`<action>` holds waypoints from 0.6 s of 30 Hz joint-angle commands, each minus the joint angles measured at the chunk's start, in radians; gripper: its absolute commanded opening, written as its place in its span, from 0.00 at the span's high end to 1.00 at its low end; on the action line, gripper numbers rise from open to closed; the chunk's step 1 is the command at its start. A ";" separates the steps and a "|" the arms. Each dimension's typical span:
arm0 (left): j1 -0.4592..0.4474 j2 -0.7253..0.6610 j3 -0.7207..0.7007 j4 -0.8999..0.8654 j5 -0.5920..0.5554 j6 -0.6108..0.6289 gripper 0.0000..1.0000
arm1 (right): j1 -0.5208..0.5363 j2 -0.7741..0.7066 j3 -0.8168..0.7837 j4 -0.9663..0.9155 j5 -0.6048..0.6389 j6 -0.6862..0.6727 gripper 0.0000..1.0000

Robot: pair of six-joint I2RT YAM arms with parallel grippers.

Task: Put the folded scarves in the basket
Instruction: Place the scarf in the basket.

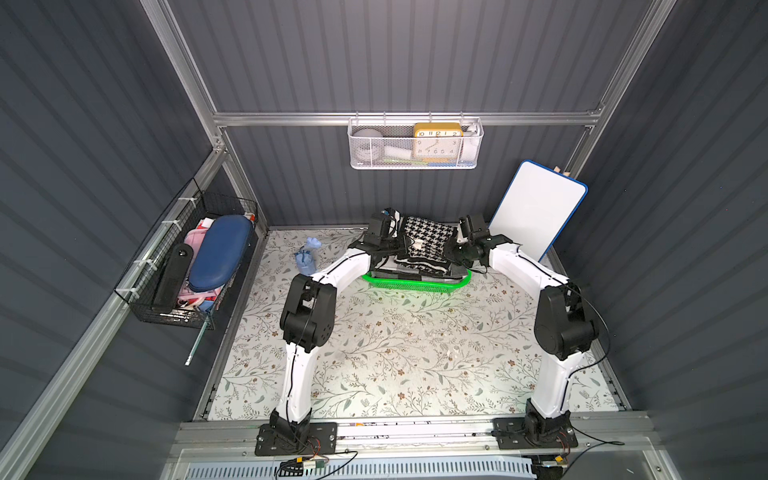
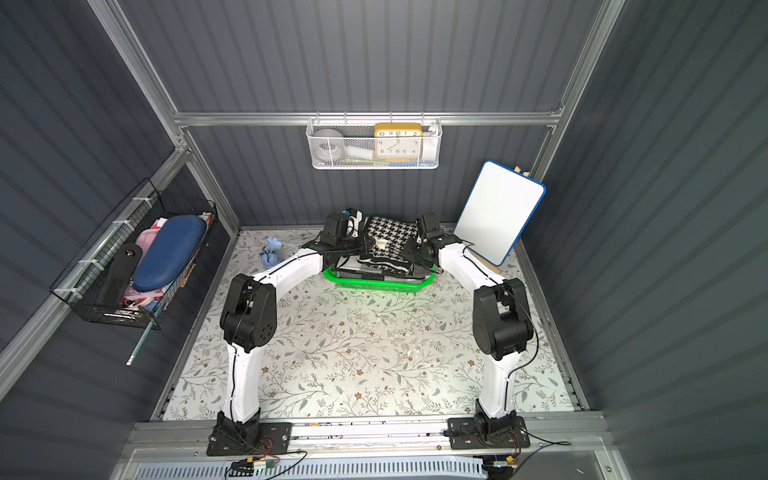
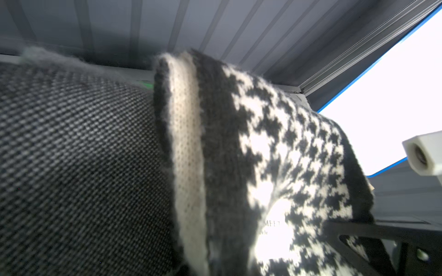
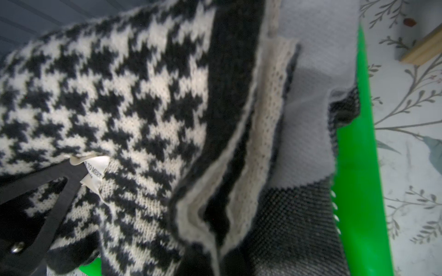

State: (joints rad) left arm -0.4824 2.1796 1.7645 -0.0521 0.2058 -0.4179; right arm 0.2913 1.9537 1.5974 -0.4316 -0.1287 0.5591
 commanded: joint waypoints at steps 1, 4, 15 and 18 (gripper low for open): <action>0.031 -0.012 -0.004 0.025 -0.023 -0.016 0.92 | -0.021 0.026 0.020 -0.100 0.035 -0.024 0.90; 0.031 -0.051 -0.025 0.048 0.008 -0.014 0.77 | -0.020 0.008 0.022 -0.102 0.006 -0.026 0.78; 0.030 -0.387 -0.194 0.160 0.092 0.044 0.01 | -0.018 -0.353 -0.155 -0.028 -0.078 -0.022 0.39; 0.028 -0.520 -0.296 0.216 0.114 0.055 0.01 | -0.018 -0.506 -0.267 0.029 -0.038 -0.013 0.38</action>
State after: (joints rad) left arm -0.4522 1.7638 1.5352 0.0769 0.2745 -0.3923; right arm 0.2756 1.5539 1.4052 -0.4408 -0.1909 0.5419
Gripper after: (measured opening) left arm 0.992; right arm 0.614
